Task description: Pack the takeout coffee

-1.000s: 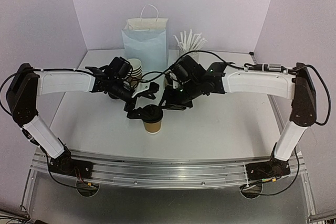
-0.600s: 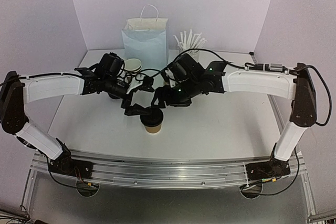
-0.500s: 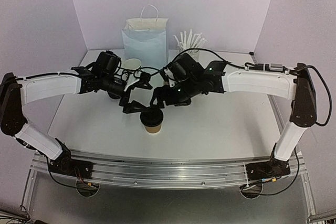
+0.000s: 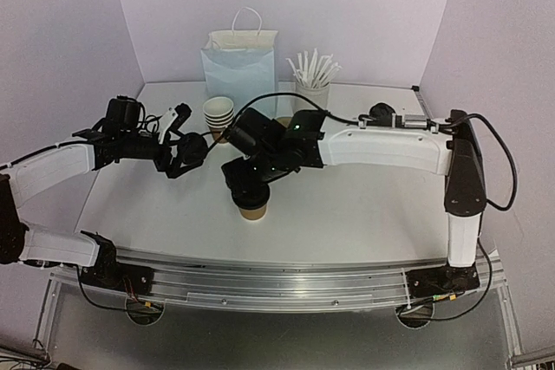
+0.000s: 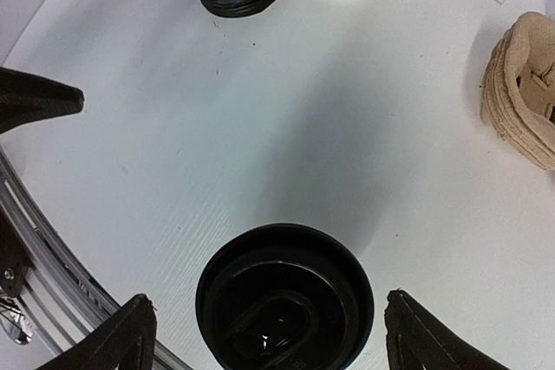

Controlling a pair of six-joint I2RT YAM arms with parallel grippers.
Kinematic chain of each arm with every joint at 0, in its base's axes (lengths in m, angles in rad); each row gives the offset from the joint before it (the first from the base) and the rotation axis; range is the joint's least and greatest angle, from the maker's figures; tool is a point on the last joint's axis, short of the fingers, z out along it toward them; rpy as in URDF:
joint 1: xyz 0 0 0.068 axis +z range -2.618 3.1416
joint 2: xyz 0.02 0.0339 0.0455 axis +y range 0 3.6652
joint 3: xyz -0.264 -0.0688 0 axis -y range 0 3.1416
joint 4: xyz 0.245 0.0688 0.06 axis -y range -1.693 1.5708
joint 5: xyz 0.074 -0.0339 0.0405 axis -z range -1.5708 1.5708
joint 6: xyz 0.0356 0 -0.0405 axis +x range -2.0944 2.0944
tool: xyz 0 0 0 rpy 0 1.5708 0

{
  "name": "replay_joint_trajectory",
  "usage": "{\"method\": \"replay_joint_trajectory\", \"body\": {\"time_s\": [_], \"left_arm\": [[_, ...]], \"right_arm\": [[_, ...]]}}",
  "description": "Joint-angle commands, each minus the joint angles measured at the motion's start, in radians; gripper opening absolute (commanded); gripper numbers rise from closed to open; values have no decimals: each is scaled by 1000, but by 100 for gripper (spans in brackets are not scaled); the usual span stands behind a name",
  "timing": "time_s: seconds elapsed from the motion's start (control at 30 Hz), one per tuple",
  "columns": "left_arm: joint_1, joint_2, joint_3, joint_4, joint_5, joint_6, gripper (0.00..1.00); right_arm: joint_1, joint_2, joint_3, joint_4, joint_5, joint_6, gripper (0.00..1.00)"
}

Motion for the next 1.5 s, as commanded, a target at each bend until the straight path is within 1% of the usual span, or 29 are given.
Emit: {"method": "replay_joint_trajectory", "body": {"time_s": [0.0,0.1,0.27,0.63,1.07,1.2,1.33,1.47], "left_arm": [[3,-44,-49,79,-82,-104,99],[4,-45,-67,102,-109,-122,99],[4,-40,-78,115,-101,-129,99],[4,-36,-94,121,-102,-126,99],[4,-23,-89,131,-101,-116,99],[5,-17,-86,131,-97,-113,99],[5,-12,-83,134,-94,-107,100],[5,-12,-80,135,-93,-106,99]], "right_arm": [[21,44,72,-136,95,45,87],[24,59,92,-146,91,55,86],[38,94,118,-175,96,70,84],[45,137,144,-177,63,50,84],[44,119,89,-193,125,72,66],[36,80,80,-194,149,82,62],[-3,18,47,-194,130,116,56],[-44,-57,14,-192,111,150,56]]}}
